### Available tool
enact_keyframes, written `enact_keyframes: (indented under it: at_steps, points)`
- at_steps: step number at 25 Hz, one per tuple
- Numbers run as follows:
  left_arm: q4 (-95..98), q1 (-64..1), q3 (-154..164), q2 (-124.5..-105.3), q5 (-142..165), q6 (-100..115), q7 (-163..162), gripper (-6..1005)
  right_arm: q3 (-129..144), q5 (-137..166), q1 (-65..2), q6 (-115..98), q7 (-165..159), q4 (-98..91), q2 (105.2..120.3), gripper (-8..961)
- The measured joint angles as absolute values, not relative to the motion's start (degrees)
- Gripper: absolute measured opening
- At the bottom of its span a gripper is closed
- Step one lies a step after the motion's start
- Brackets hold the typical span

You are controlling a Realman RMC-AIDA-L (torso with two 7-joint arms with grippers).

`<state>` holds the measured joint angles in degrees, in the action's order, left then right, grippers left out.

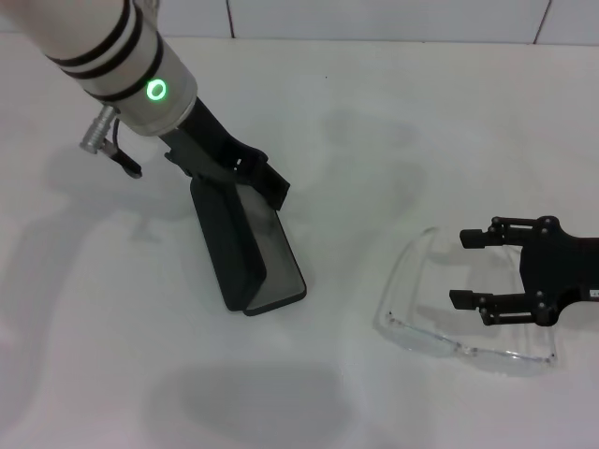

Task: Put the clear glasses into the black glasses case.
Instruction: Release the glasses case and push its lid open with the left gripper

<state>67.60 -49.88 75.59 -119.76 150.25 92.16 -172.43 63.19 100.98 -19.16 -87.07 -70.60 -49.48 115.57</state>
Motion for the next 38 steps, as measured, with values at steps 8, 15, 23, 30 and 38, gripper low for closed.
enact_keyframes:
  at_steps: [8,15,23,30,38]
  points:
    - [66.8,-50.0,75.6,-119.66,152.7,91.7,-172.5,807,63.1,101.0,-18.9,-87.0,-70.6,-49.5,115.58,754]
    - [66.5,-49.7,75.6,-119.62,152.8,91.2,-172.5,798,63.1,101.0,-19.8,-86.9,-70.6,-48.9,115.58,754]
    - [65.7,-49.5,75.6,-119.56,152.9,91.0,-172.5,788,63.2,101.0,-20.0,-86.4,-70.6,-48.7,115.57,753]
    - [63.4,-49.6,75.6,-119.42,153.3,89.8,-172.4,779,63.2,101.0,-20.1,-86.1,-70.6,-48.1,115.57,753]
    - [63.3,-49.6,75.7,-119.44,153.3,89.7,-172.1,701,63.2,101.0,-20.1,-86.0,-70.6,-48.1,115.58,753]
